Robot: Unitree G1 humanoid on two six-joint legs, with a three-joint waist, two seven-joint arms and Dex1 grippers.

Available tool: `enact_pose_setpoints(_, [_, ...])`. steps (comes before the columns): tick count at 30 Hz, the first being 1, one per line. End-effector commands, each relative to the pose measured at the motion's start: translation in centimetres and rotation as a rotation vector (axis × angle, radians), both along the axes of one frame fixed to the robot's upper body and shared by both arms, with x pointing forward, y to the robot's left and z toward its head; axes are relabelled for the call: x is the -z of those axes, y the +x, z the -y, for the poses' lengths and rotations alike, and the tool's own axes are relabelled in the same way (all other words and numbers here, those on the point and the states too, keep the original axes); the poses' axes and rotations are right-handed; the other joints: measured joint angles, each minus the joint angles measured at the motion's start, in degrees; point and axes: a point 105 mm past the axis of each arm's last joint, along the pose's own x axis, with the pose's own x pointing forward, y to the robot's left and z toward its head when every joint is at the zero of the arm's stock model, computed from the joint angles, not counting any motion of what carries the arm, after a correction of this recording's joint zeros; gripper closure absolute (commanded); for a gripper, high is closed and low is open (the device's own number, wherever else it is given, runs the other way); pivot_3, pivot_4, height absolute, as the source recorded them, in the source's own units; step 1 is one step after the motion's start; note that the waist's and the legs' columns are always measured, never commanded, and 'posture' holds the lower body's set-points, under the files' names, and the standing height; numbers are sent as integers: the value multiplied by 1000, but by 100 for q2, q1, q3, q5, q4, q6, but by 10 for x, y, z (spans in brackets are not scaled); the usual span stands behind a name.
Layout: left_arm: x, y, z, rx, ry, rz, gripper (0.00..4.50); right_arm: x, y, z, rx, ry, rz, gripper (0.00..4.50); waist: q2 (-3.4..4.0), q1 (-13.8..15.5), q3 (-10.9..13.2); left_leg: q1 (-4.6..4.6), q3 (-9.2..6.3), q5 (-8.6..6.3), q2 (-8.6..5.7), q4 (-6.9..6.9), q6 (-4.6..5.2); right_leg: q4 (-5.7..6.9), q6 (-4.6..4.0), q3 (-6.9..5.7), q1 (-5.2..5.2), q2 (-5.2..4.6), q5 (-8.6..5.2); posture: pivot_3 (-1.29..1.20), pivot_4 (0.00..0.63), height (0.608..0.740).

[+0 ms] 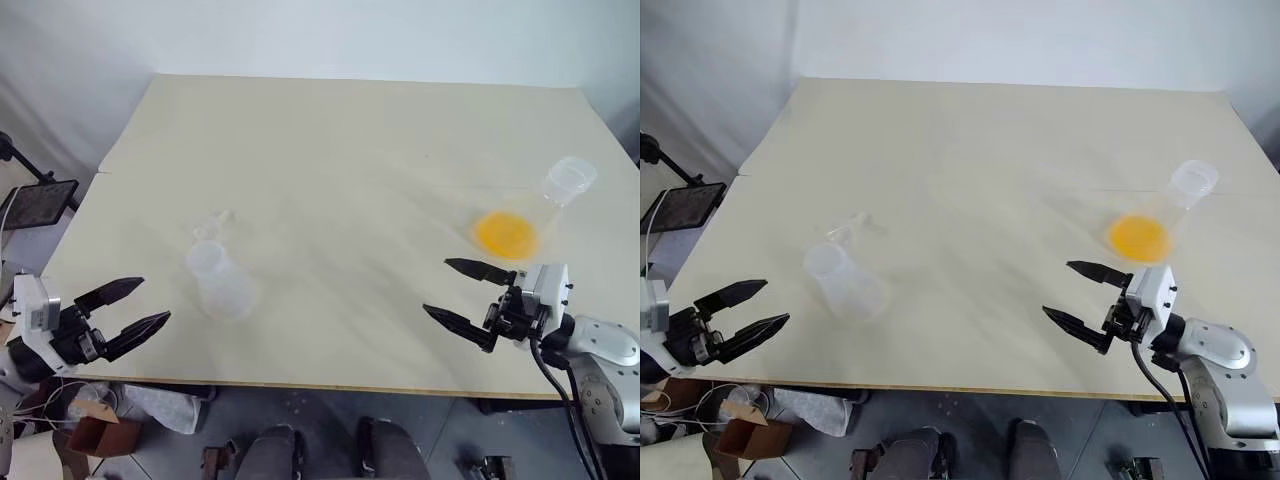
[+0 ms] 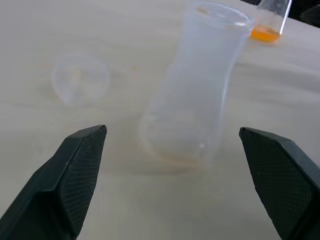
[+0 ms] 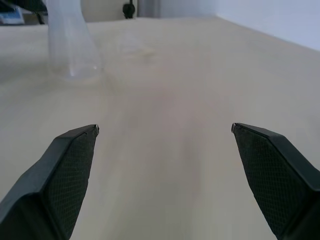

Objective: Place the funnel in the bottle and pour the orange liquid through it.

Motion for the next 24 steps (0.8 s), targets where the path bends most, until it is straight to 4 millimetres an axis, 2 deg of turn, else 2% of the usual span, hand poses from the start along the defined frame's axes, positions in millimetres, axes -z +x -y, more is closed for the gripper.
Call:
enact_pose_setpoints(1, [-18, -4, 16, 48, 58, 95, 0, -9, 0, -2, -5, 13, 35, 33, -2, 38, 0, -2, -1, 0, 0, 4, 0, -1, 0, 0, 0, -2, 0, 0, 150, 740])
enact_pose_setpoints(6, [-24, 4, 28, 103, 110, 119, 0, -6, -2, 2, -10, -15, 29, 33, -2, 78, -1, -5, -4, -1, -3, 12, -1, -2, 0, 0, 3, -6, 0, 0, 150, 740])
enact_pose_setpoints(11, [-20, 5, 14, 42, 114, 107, 0, -10, -1, -6, -36, 10, 40, 33, -2, 15, -1, -4, 0, -2, 1, 12, -3, 3, -1, 0, -1, 2, 0, 0, 150, 740])
enact_pose_setpoints(14, [-14, 1, -2, -45, 100, 76, 0, -15, 0, -17, -68, 47, 49, 33, -2, -52, -1, -5, 1, -3, 3, 11, -3, 4, -1, -2, -3, 5, -1, 0, 150, 740])
enact_pose_setpoints(18, [5, -17, -44, -241, 107, 13, 0, -23, -4, -43, -154, 84, 63, 33, -2, -80, -1, -5, 2, -5, 11, 10, -7, 4, -5, -1, -6, 7, -3, 0, 150, 740])
enact_pose_setpoints(20, [5, -29, -66, -357, 29, 8, 0, -30, -7, -56, -201, 107, 77, 33, -3, -84, 0, -5, 1, -7, 13, 10, -10, 5, -6, -1, -7, 8, -3, 0, 150, 740])
enact_pose_setpoints(21, [5, -33, -71, -388, 10, 1, 0, -32, -7, -60, -214, 113, 82, 33, -4, -74, 0, -6, 1, -7, 13, 11, -9, 4, -6, 0, -8, 7, -3, 0, 150, 740])
enact_pose_setpoints(24, [10, -44, -70, -368, 55, -28, 0, -37, -10, -65, -245, 121, 75, 33, -15, -21, -4, -8, -6, -9, 11, 12, -7, 2, -6, -2, -4, -2, -3, 0, 150, 740])
